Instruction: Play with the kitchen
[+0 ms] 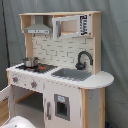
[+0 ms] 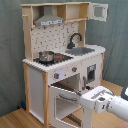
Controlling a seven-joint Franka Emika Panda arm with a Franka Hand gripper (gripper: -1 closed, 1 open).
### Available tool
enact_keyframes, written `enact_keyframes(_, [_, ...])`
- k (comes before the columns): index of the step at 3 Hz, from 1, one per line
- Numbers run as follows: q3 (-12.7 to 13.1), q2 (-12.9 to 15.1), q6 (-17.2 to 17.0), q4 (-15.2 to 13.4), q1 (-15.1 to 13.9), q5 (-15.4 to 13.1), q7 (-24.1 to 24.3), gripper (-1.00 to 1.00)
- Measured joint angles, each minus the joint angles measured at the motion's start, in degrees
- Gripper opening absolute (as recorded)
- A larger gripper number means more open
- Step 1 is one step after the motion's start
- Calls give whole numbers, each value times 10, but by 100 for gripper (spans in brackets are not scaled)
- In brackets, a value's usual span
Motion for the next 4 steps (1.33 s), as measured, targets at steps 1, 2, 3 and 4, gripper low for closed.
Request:
enact_keyframes(1, [-41,0,-8,-36,17,0,7,100])
enact_keyframes(2, [-54,0,-27,-76,55,0,7,100])
enact_keyframes(3, [-66,-1,-41,-126,90,0,7,100])
enact_keyframes(4, [-95,-7,-54,-166,120,0,3,100])
